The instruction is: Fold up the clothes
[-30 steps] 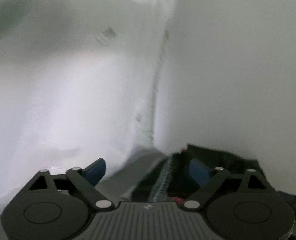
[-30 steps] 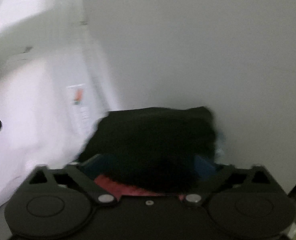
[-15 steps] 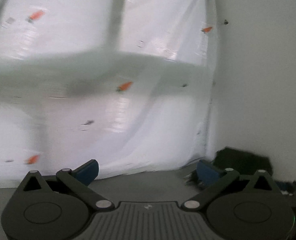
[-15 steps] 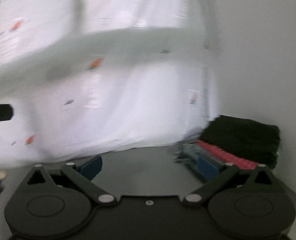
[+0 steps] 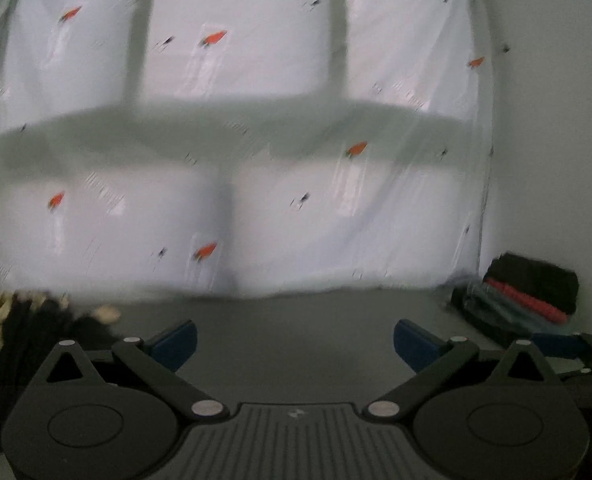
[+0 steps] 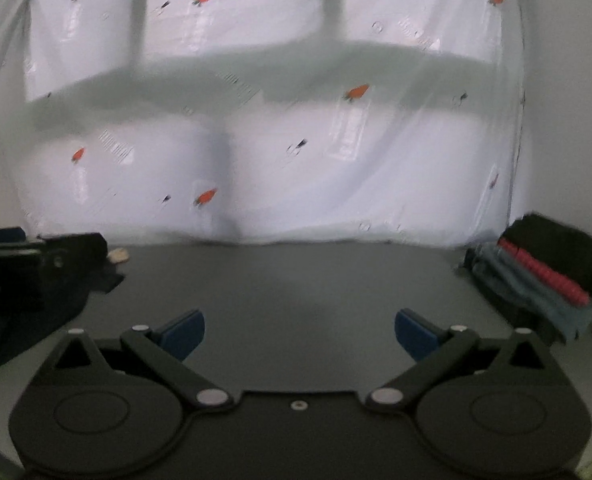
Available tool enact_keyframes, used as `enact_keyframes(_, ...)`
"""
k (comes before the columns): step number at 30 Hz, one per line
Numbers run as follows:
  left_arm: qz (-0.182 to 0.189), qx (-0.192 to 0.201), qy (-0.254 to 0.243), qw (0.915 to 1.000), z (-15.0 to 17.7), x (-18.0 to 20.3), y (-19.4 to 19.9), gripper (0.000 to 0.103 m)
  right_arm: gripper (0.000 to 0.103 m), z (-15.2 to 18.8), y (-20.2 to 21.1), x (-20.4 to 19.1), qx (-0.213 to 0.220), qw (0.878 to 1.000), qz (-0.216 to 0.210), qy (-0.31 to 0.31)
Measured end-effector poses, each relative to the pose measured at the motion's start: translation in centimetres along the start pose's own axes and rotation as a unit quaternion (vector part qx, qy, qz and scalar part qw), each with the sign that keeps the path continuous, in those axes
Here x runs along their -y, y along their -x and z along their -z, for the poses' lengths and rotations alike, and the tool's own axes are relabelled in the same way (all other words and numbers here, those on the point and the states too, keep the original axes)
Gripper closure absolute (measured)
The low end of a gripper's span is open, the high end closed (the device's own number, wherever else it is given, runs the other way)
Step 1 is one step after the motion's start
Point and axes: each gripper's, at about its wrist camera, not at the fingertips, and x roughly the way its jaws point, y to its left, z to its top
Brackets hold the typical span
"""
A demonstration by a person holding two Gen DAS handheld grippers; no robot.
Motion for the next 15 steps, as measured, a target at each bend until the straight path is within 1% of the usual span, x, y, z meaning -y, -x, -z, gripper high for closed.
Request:
enact_keyframes(3,-0.007,-0.032,0.006,0.9995,1.7,-1.2,1.5,0.000,0.000,1.9,1.9,-1.6,-0.015,1.000,-0.003,-0.003)
enact_keyframes(7,-0.016,-0.062,0.014,0.9978,3.9,-2.1,3.5,0.000,0.000,3.7,4.1,-3.2,-0.027,1.000,-0.001,0.002)
enact_keyframes(11,-0.026,-0.075,0.021,0.9966,5.3,-2.5,5.2,0.000,0.000,4.9,5.3,-3.9,-0.029,0.999,-0.004,0.018)
enact_keyframes(15,-0.034,-0.080,0.031,0.9957,6.1,-3.0,6.4,0.000,0.000,5.6,5.9,-4.3,-0.033,0.999,-0.006,0.020)
